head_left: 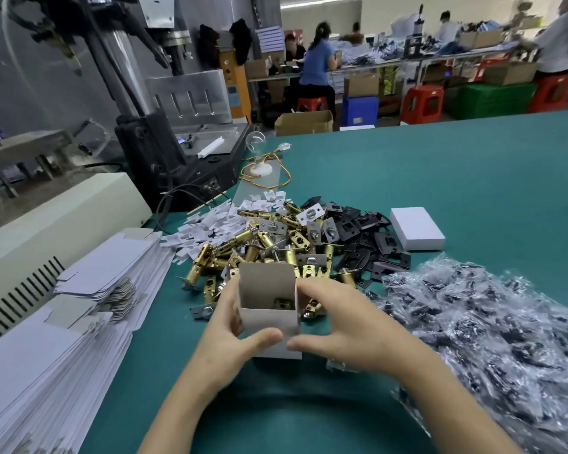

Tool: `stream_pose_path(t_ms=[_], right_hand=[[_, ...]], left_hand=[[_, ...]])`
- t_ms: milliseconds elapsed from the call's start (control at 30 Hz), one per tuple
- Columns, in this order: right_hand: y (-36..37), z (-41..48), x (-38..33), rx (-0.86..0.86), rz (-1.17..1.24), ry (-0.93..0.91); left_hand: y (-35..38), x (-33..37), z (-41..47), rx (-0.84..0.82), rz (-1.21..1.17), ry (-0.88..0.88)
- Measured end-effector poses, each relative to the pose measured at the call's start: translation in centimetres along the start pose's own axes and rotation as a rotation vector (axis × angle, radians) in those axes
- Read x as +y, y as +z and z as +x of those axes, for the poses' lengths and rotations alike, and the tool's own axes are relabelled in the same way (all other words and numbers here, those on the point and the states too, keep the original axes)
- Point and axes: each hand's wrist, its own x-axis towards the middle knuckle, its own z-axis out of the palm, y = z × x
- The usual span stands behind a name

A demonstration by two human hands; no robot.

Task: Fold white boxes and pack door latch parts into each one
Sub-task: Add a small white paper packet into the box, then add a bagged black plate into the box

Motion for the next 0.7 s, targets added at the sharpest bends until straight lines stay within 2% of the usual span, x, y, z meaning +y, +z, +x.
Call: stream_pose_path(t_ms=[67, 133, 200, 233, 333, 433, 567, 700], right_hand=[[-2.1, -0.6, -0.1, 0.064, 0.117, -0.012], [-4.5, -0.5, 0.3, 0.217, 0.217, 0.079], [-6.6, 0.6, 1.9, 0.324, 0.075, 0.281], [-7.6, 1.2, 3.0, 0.300, -0.099, 0.399], [-8.8, 2.4, 6.1, 0.020, -0.524, 0.674], [-8.0, 3.0, 7.5, -0.152, -0.707, 0.719], [-7.5, 3.6, 8.4, -0.171, -0.776, 0.736], [-7.8, 4.0, 8.9, -0.147, -0.710, 0.752]], left_hand=[[-0.5, -0.5, 0.8, -0.082, -0.026, -0.059], [-0.8, -0.4, 1.5, -0.145, -0.023, -0.058], [-1.0, -0.3, 2.1, -0.186, -0.041, -0.036], [-1.0, -0.3, 2.2, -0.200, -0.067, -0.040], [-0.6, -1.0, 2.0, -0.217, -0.152, -0.079], [-0.3, -1.3, 1.6, -0.198, -0.161, -0.074], [-0.5, -1.8, 1.6, -0.173, -0.152, -0.097], [-0.4, -2.0, 1.7, -0.191, -0.153, -0.100]])
